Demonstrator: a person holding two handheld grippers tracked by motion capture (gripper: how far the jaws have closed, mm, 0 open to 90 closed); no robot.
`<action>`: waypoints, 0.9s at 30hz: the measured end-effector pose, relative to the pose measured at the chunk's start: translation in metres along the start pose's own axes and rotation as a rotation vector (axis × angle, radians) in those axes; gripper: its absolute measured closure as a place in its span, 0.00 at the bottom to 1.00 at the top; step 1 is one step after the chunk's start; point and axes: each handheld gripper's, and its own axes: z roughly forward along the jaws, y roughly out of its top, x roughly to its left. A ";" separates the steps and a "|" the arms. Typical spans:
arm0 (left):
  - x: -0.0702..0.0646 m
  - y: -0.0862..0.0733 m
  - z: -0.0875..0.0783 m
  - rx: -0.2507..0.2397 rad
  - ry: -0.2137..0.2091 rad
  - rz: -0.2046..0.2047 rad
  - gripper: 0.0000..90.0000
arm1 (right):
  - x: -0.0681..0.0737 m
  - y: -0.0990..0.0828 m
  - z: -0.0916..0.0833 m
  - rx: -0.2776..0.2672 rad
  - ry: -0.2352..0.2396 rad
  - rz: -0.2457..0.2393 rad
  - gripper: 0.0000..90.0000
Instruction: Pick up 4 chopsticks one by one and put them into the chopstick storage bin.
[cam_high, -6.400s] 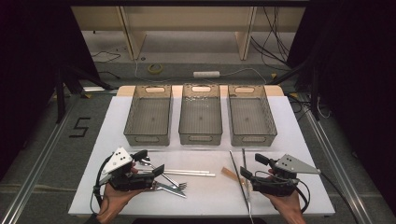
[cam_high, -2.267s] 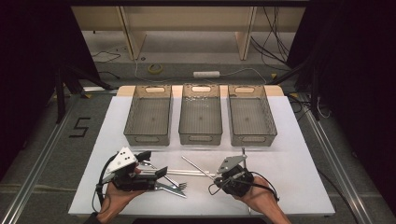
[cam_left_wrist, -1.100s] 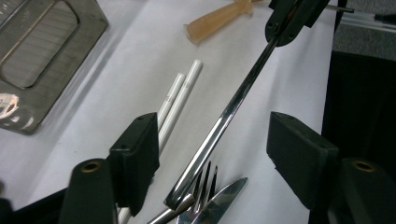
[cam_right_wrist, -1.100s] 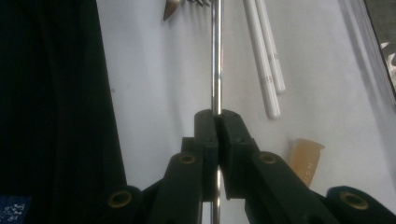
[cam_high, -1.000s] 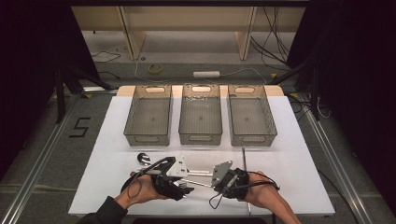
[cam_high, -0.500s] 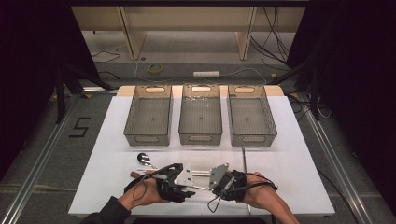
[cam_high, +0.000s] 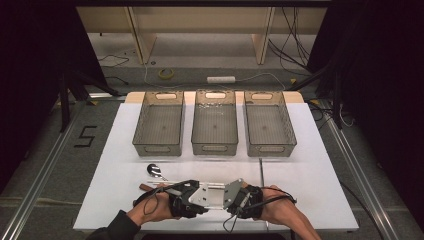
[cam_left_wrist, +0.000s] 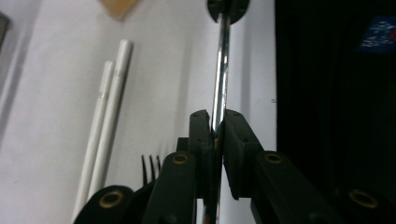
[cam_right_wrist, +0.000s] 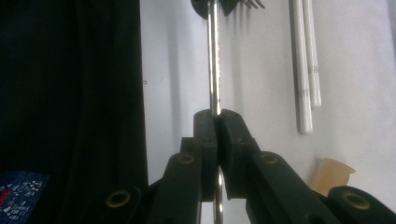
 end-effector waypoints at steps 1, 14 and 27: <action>-0.001 0.000 0.000 -0.008 0.006 -0.008 0.92 | 0.000 0.000 0.000 0.000 0.000 0.000 0.91; 0.017 -0.014 -0.016 -0.078 0.128 -0.187 0.93 | -0.023 -0.031 -0.036 -0.304 -0.145 0.396 0.42; 0.043 -0.031 -0.041 -0.179 0.306 -0.435 0.93 | -0.013 -0.070 -0.035 -0.432 -0.245 0.660 0.30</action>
